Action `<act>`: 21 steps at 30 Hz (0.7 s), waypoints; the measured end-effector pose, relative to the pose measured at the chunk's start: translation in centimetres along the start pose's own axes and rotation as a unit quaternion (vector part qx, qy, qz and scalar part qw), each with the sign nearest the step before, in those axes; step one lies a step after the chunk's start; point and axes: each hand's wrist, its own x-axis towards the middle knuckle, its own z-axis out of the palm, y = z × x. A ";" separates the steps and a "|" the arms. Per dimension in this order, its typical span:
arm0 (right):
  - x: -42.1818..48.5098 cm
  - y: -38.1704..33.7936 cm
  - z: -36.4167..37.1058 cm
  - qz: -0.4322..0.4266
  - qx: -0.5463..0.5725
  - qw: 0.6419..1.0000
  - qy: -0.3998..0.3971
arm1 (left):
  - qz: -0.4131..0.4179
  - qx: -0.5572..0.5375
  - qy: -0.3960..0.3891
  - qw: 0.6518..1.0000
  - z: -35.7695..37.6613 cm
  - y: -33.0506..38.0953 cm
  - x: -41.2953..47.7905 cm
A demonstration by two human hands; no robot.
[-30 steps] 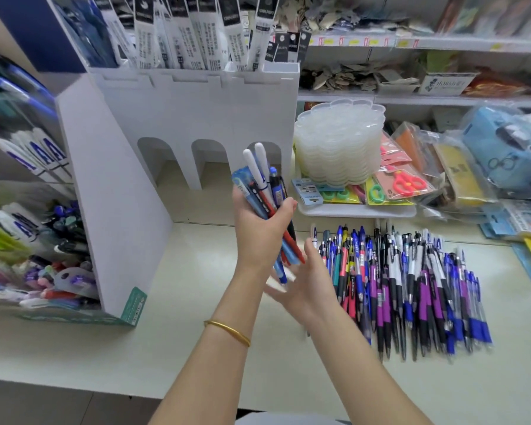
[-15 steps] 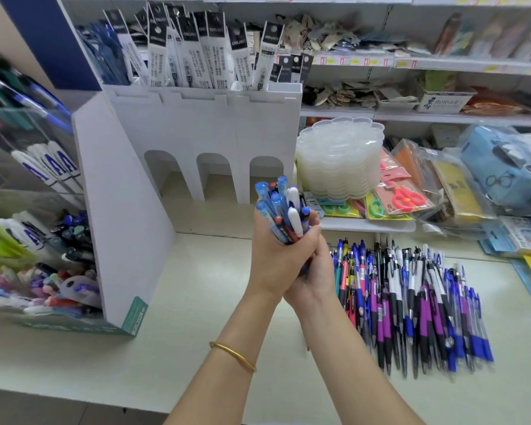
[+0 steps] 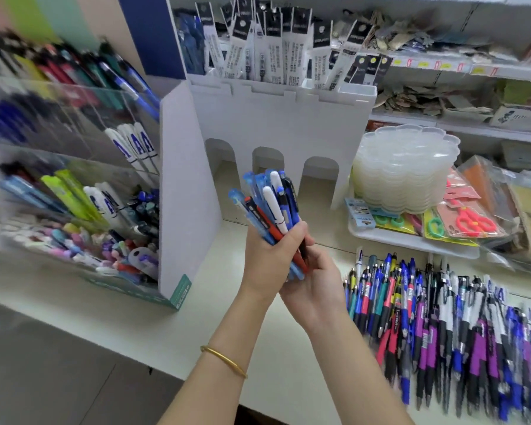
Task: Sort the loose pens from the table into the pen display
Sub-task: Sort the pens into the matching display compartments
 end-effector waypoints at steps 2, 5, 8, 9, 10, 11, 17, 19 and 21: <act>0.1 0.8 0.3 -0.015 -0.096 0.995 0.013 | 0.006 0.021 -0.014 1.000 -2.1 0.9 0.1; -0.1 0.9 1.5 -0.106 -0.240 0.964 0.043 | -0.008 0.019 -0.059 0.998 -5.1 1.9 -0.3; -0.9 0.9 5.0 -0.185 -0.324 0.928 -0.004 | -0.019 0.001 -0.125 0.992 -8.3 3.1 -0.8; -1.2 1.1 6.3 -0.199 -0.365 0.909 -0.036 | -0.024 -0.006 -0.142 0.990 -9.4 3.6 -1.0; -1.6 1.5 7.6 -0.206 -0.411 0.885 -0.065 | -0.030 -0.012 -0.156 0.987 -10.3 4.1 -1.0; -1.8 1.9 8.9 -0.210 -0.465 0.856 -0.084 | -0.030 -0.012 -0.164 0.986 -11.3 4.4 -1.0; -0.8 7.7 14.6 -0.226 -0.519 0.821 -0.081 | -0.045 0.008 -0.134 0.990 -18.8 6.2 0.4; 0.3 10.6 16.1 -0.228 -0.488 0.840 -0.069 | -0.065 -0.001 -0.108 0.992 -22.2 6.9 1.3; 1.8 13.6 17.6 -0.251 -0.498 0.827 -0.075 | -0.061 0.014 -0.107 0.992 -25.4 7.9 2.4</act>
